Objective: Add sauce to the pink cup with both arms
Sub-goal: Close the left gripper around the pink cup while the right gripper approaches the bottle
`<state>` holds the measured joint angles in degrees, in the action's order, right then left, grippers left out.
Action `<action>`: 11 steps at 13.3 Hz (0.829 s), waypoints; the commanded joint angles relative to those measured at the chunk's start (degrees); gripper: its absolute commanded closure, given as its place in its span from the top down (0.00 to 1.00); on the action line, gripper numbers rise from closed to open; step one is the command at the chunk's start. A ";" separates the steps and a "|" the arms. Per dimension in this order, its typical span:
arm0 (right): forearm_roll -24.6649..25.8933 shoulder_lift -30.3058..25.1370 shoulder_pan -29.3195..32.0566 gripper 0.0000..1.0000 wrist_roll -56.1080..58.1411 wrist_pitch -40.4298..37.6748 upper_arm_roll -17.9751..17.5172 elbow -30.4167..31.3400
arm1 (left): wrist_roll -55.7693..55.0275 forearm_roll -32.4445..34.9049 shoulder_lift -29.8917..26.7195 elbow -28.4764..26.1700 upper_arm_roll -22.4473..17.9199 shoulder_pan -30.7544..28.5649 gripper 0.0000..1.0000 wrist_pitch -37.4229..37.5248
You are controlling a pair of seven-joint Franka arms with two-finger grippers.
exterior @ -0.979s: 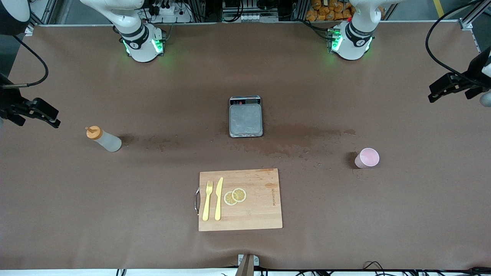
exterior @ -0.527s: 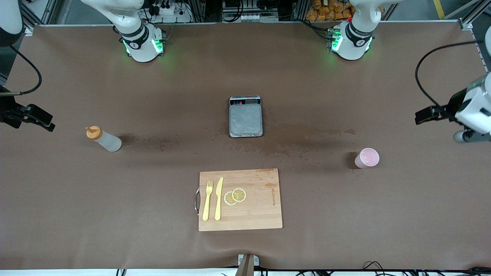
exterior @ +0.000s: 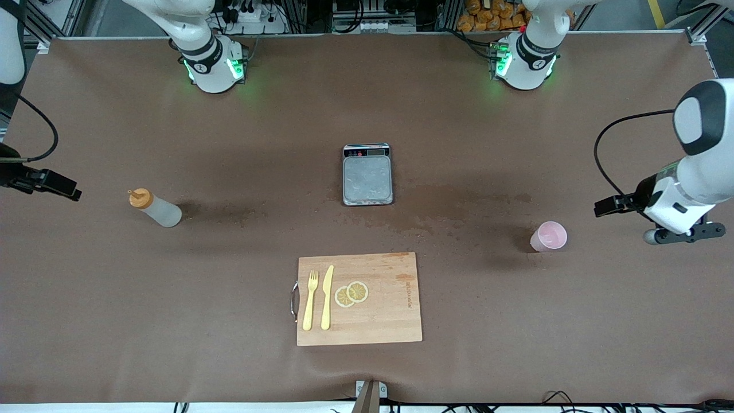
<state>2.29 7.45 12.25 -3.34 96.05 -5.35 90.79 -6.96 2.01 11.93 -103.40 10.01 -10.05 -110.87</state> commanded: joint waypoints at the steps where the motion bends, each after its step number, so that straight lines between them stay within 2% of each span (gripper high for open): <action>1: -1.06 1.77 3.47 1.00 0.00 -2.26 -0.72 -0.09 | -0.51 -1.04 -1.21 -5.91 0.36 -0.59 1.00 -6.53; 5: -1.76 4.94 6.99 1.00 0.00 -6.13 -0.72 -0.18 | -0.51 -1.31 1.77 -10.49 0.36 -0.59 1.00 -15.94; 8: -8.59 7.92 11.38 1.00 -0.61 -6.92 -0.72 -0.44 | -0.51 -1.31 4.94 -11.12 0.45 -0.50 1.00 -20.70; 11: -13.97 11.88 14.90 1.00 -0.96 -7.45 -0.72 -0.53 | -0.51 -1.31 6.26 -11.12 0.36 -0.50 1.00 -21.32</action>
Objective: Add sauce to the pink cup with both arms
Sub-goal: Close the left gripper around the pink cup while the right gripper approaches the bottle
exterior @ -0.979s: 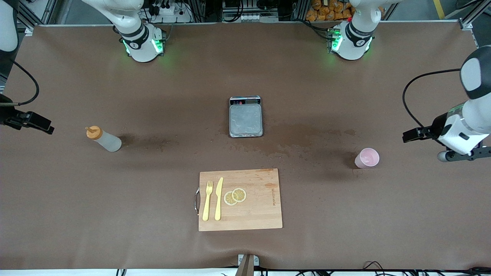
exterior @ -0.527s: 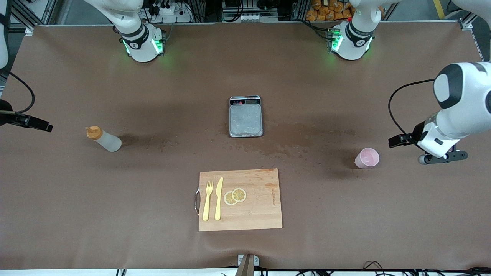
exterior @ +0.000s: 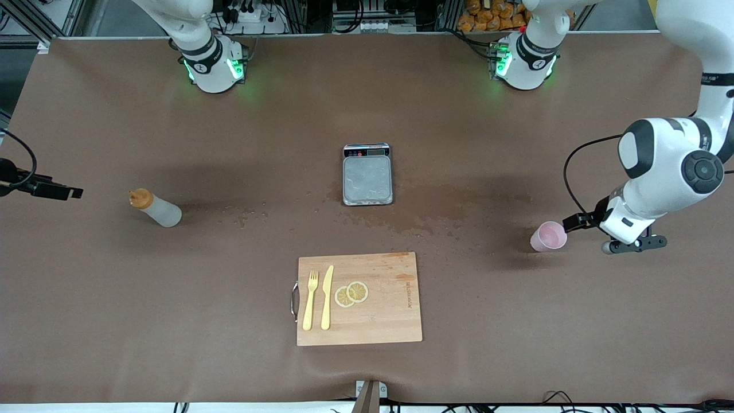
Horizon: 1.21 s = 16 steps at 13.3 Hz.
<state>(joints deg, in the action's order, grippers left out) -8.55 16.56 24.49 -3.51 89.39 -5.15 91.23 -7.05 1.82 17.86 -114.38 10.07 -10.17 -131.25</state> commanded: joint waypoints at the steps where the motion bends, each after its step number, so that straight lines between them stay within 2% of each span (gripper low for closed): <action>1: -4.44 4.34 3.37 1.00 -2.54 -0.80 -0.91 -1.14 | -0.51 -1.12 0.77 -0.23 0.30 -0.38 1.00 -1.90; 4: -8.23 8.91 5.57 1.00 -7.55 -0.80 -0.91 -2.10 | -0.60 -1.12 1.57 -1.72 0.39 -0.46 1.00 -4.10; 10: -8.24 15.68 6.01 1.00 -11.53 -1.50 -0.91 -2.19 | -0.86 -2.43 2.79 -3.57 0.39 -0.29 1.00 -6.56; 14: -9.28 20.87 7.41 1.00 -11.52 -1.50 -0.91 -4.47 | -0.86 -2.35 4.72 -3.83 0.30 -0.29 0.90 -8.85; 15: -11.47 21.75 8.03 1.00 -11.35 -1.50 -0.91 -4.48 | -0.86 -2.35 4.99 -3.83 0.39 -0.29 0.85 -8.94; 16: -13.40 22.63 8.47 1.00 -11.26 -1.50 -0.91 -4.48 | -0.86 -2.35 5.25 -3.83 0.30 -0.29 0.75 -9.29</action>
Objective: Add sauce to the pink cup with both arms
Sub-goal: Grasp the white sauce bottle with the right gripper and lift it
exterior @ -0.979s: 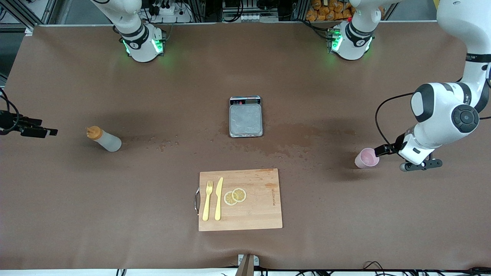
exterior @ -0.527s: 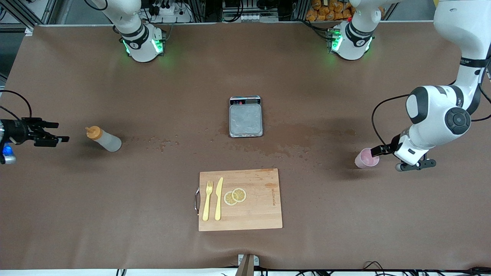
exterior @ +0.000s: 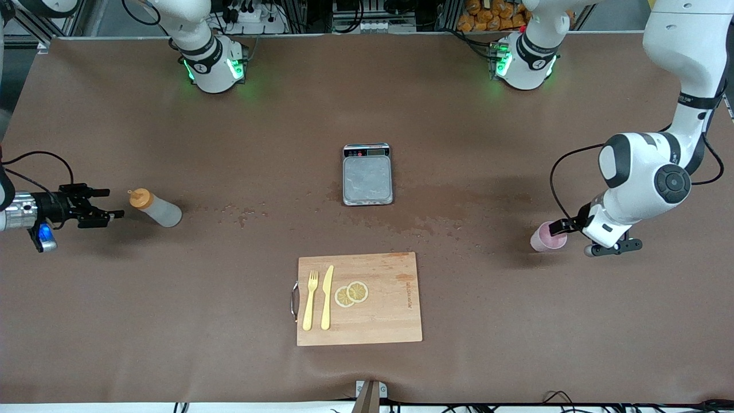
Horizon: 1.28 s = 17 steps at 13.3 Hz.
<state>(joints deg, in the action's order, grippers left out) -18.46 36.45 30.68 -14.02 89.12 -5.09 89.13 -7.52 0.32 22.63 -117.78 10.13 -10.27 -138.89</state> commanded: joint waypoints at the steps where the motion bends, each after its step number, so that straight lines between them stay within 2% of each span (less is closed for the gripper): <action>1: -3.95 3.18 2.36 1.00 -0.66 -1.06 -0.98 -2.38 | -0.39 -0.85 0.66 -0.43 0.24 -0.19 0.63 -1.91; 4: -5.00 5.81 3.94 1.00 -0.14 -0.53 -0.98 -2.38 | -0.39 -0.94 1.54 -0.43 0.33 -0.28 0.20 -1.91; 5: -4.83 6.60 4.03 1.00 0.04 -0.44 -0.98 -2.47 | -0.39 -0.94 1.63 -0.43 0.24 -0.28 0.02 -1.91; 9: -5.09 7.05 6.13 1.00 0.04 -0.53 -0.89 -2.73 | -0.39 -1.03 1.63 -0.26 0.33 -0.28 0.00 -1.91; 12: -9.82 9.24 7.28 1.00 -0.48 -1.14 -0.98 -2.47 | -0.39 -1.03 1.46 0.00 0.33 -0.28 0.00 -1.91; 15: -15.36 9.86 7.90 1.00 -11.16 -3.42 -1.06 -2.73 | -0.21 -1.03 0.06 0.53 0.59 -0.19 0.00 -1.47; 17: -15.55 9.95 7.11 1.00 -14.72 -3.86 -1.06 -2.56 | -0.21 -1.03 -1.44 2.02 0.77 0.33 0.00 -0.43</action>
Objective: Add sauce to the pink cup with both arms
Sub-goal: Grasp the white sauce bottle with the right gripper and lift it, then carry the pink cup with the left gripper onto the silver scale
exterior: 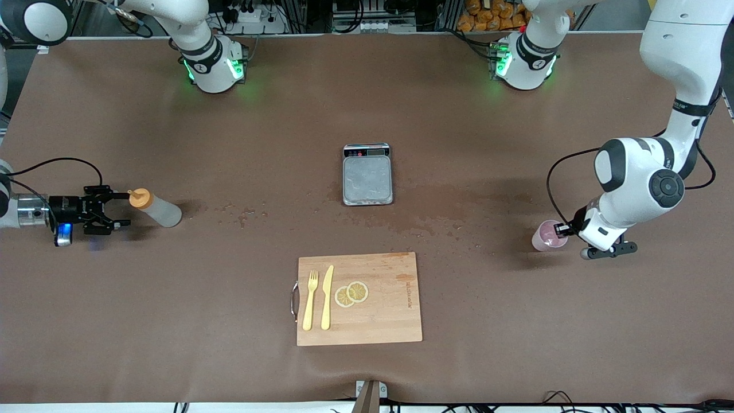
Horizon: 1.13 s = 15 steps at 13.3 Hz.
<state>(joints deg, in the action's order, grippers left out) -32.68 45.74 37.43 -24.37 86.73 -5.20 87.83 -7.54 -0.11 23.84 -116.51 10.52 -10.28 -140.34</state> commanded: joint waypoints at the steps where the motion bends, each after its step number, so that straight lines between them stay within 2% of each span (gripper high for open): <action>1: -1.33 0.93 0.01 1.00 -4.37 -1.56 -0.95 -0.82 | -0.20 -0.59 -2.75 2.24 0.90 0.35 0.00 3.29; 6: -2.56 5.06 -1.22 1.00 -4.28 -2.61 -1.21 -0.81 | -5.72 -0.51 -2.48 9.89 4.41 0.70 0.00 13.41; 10: -3.97 6.20 -2.44 1.00 -4.37 -2.79 -1.39 -0.11 | -14.67 -0.51 -2.75 11.04 10.47 0.78 0.00 15.27; 12: -4.67 6.12 -4.64 1.00 -4.72 -5.94 -1.30 -0.28 | -19.60 -0.51 -2.75 11.04 13.37 0.87 0.00 15.27; 14: -4.94 6.12 -4.12 0.86 -4.81 -6.04 -1.30 -0.37 | -25.04 -0.51 -2.83 10.87 16.53 0.87 0.00 15.27; 15: -4.94 6.12 -4.03 0.71 -4.46 -6.13 -1.30 -0.37 | -28.72 -0.51 -2.75 10.87 18.20 0.87 0.00 15.27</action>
<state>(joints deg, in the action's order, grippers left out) -36.46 51.63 32.79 -28.14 81.72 -6.56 88.11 -31.14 -0.11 21.83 -106.04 26.22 -9.10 -126.38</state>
